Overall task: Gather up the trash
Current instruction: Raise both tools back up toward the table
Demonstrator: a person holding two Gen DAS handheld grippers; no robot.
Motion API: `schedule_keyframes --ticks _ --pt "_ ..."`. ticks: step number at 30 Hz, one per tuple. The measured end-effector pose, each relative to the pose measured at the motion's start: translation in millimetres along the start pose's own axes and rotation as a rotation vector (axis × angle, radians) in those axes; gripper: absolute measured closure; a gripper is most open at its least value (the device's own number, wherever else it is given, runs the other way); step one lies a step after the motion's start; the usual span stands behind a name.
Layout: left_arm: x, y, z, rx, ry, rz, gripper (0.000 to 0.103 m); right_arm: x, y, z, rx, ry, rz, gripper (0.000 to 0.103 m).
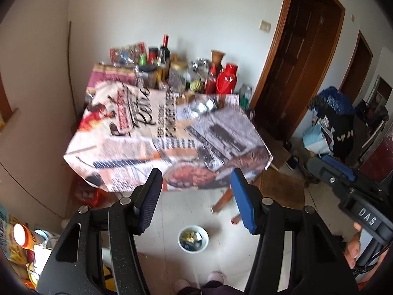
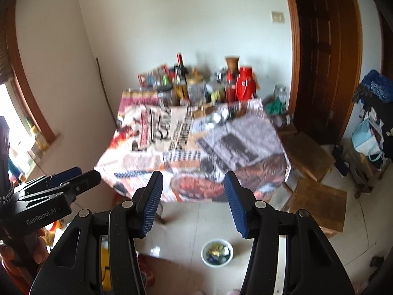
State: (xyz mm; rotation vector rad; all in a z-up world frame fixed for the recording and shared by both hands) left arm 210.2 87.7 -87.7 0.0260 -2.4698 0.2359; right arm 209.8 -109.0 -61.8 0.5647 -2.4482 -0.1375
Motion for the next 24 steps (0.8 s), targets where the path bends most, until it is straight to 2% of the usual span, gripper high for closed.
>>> schedule_keyframes --ticks 4,10,17,24 --pt "10 3 -12 -0.004 -0.031 -0.006 0.044 4 0 -15 -0.017 -0.048 -0.004 0.055" --pt "-5 -1 -31 -0.024 -0.050 -0.022 0.044 -11 -8 -35 -0.015 -0.088 -0.003 0.055" --pt "-58 -19 -68 -0.033 -0.066 -0.043 0.044 -49 -33 -65 0.003 -0.103 -0.019 0.055" --pt "-122 -54 -127 -0.023 -0.084 -0.057 0.044 -90 -77 -123 0.040 -0.121 -0.037 0.055"
Point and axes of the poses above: each gripper's, at about its wrist camera, not at the fingertips, and x roughly against the way its jaws point, y to its left, z to its underside, the point moved 5 cm from there along -x, roughly the way its jaws point, and after that the axes turned 5 degrees about -y, right-handed, at the moved point
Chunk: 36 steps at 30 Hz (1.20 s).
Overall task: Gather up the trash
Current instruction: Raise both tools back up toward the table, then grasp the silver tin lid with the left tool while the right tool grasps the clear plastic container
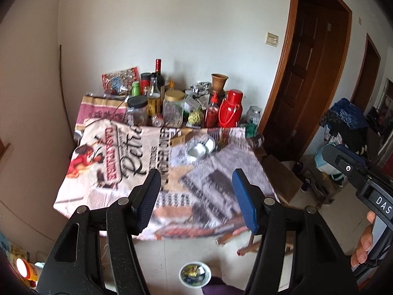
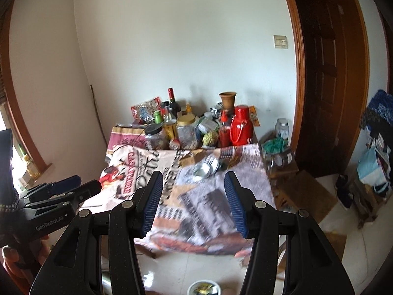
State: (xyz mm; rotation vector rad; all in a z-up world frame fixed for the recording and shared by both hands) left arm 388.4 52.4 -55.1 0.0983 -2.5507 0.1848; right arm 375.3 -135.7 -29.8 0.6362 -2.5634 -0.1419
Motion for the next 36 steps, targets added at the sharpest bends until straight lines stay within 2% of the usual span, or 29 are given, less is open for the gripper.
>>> schedule_keyframes --ticks 6,12,15,16,23,28,33,36 --pt "-54 -19 -32 0.041 0.003 -0.034 0.040 -38 -37 -28 0.001 -0.003 -0.049 0.055" --pt "-106 -24 -35 0.042 0.085 -0.062 0.040 -79 -62 -28 0.002 0.051 -0.019 0.050" --pt "-128 -16 -37 0.041 0.111 -0.072 0.040 -101 -69 -25 -0.029 0.084 -0.008 0.037" --pt "-140 -10 -39 0.045 0.125 -0.068 0.040 -107 -70 -25 -0.035 0.091 -0.001 0.034" --pt "-207 24 -46 0.016 0.208 -0.012 0.040 -158 -66 -22 -0.100 0.146 0.067 0.034" --pt "-267 49 -47 -0.023 0.299 0.039 0.040 -202 -60 -7 -0.172 0.211 0.145 0.034" --pt "-338 66 -29 -0.016 0.403 0.081 0.040 -251 -69 17 -0.234 0.312 0.180 0.034" --pt "-372 66 -13 -0.009 0.462 0.109 0.040 -273 -77 30 -0.276 0.342 0.190 0.034"
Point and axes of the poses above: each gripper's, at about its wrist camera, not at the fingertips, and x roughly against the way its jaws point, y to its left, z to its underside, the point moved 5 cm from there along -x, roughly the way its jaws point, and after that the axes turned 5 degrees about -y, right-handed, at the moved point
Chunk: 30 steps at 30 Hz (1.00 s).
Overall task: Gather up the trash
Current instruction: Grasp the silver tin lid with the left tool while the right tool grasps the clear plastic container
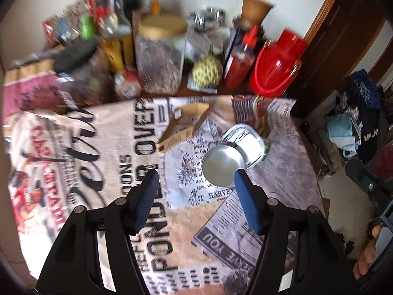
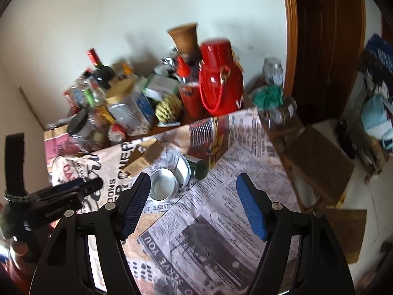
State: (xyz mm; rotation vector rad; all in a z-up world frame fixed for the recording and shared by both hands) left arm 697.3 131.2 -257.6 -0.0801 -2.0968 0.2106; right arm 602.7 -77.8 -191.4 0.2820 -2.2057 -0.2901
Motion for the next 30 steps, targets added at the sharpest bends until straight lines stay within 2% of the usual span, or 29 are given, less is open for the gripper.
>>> schedule_keyframes --ticks 5,11,13,15,17,20,23,30 --pt "-60 1 4 -0.012 0.077 0.023 0.043 -35 -8 6 -0.038 0.039 0.002 0.034" --pt "-106 -2 7 -0.020 0.124 0.042 0.061 -77 -12 16 -0.070 0.098 -0.012 0.034" --pt "-114 -2 7 -0.016 0.130 0.057 0.071 -85 -11 19 -0.074 0.105 -0.017 0.035" --pt "-120 -3 7 -0.018 0.136 0.075 0.074 -94 -8 21 -0.074 0.118 -0.039 0.038" --pt "-126 -6 9 -0.029 0.147 0.088 0.075 -103 -3 24 -0.068 0.146 -0.066 0.051" --pt "-130 -9 10 -0.036 0.143 0.093 0.081 -116 2 29 -0.081 0.182 -0.101 0.057" --pt "-130 -7 11 -0.041 0.146 0.088 0.099 -125 6 30 -0.087 0.195 -0.115 0.064" --pt "-126 10 13 -0.024 0.140 0.072 0.102 -148 14 30 -0.064 0.209 -0.093 0.070"
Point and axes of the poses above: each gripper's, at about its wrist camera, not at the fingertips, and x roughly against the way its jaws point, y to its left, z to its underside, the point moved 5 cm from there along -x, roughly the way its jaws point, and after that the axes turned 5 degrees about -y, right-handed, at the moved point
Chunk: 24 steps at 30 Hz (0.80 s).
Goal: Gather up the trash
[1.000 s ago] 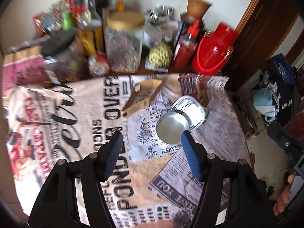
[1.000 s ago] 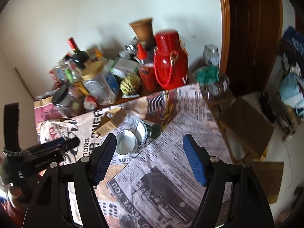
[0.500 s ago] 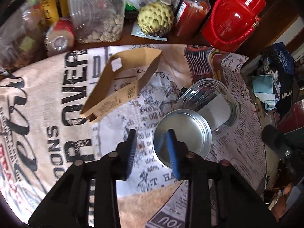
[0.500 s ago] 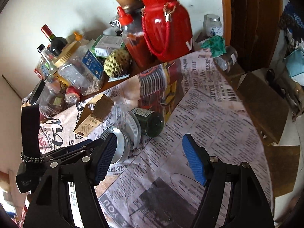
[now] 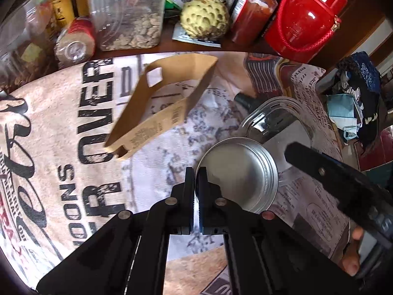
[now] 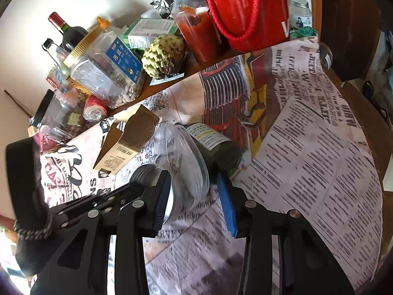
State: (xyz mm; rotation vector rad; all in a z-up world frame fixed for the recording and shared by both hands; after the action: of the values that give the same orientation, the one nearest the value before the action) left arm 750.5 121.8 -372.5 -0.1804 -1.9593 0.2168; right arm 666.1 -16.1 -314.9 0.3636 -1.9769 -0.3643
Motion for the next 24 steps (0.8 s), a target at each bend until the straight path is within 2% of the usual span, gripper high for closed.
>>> schedule_keyframes --ticks 2,5,9,14,20,24 --pt "4 6 1 0.007 -0.002 -0.009 0.102 -5 1 -1 0.012 0.009 0.006 0.084" --pt "14 15 2 0.019 -0.014 -0.026 0.102 -10 4 -2 0.008 0.012 -0.009 0.091" --pt "29 24 1 0.029 -0.034 -0.044 0.102 -3 15 -3 0.064 -0.007 0.008 0.092" --pt "57 27 -6 0.048 -0.077 -0.060 0.102 20 24 -3 0.103 -0.025 -0.013 0.092" --pt "99 11 -10 0.063 -0.158 -0.090 0.102 67 22 -9 0.122 -0.081 -0.039 0.092" --pt "128 -11 -8 0.062 -0.217 -0.106 0.102 110 16 -17 0.152 -0.154 -0.040 0.092"
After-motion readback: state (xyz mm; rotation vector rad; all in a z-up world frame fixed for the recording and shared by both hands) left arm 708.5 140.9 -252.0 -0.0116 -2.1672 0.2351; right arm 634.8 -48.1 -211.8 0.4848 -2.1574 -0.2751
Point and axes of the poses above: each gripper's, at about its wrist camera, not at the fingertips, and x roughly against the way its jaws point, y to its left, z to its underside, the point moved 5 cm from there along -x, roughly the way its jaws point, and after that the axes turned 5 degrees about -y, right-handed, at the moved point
